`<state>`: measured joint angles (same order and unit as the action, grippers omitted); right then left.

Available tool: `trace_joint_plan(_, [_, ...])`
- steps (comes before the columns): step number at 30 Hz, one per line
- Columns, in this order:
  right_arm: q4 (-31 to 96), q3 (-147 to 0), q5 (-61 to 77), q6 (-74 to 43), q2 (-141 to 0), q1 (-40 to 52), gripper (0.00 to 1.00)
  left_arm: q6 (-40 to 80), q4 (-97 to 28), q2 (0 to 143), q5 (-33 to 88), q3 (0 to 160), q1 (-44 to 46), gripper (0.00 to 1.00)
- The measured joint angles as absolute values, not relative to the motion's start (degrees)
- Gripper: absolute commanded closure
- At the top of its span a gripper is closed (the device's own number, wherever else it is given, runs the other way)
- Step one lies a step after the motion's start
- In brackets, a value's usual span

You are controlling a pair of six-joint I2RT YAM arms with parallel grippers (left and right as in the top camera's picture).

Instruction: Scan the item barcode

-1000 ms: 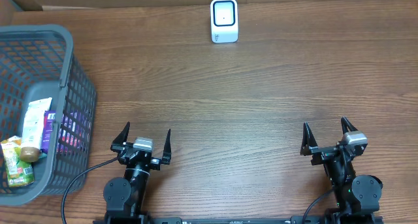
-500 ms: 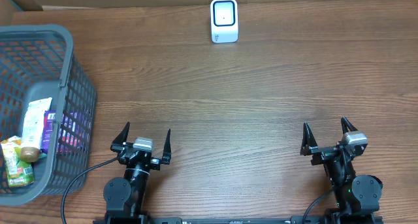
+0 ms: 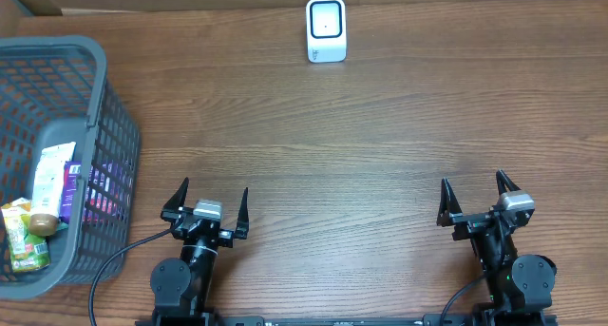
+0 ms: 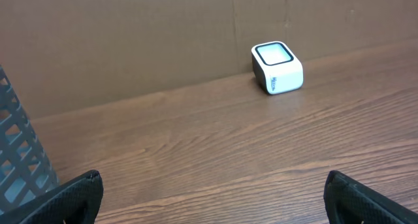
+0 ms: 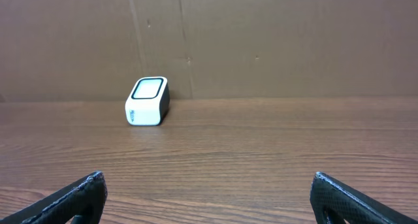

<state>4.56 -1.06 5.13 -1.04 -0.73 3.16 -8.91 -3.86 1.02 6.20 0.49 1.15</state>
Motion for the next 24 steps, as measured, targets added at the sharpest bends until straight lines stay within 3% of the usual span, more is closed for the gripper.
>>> trace_joint_plan(24, [-2.48,-1.19,5.72,-1.30,-0.73,3.16,0.00,-3.51,-6.33,1.02,7.25,5.06,1.15,0.00])
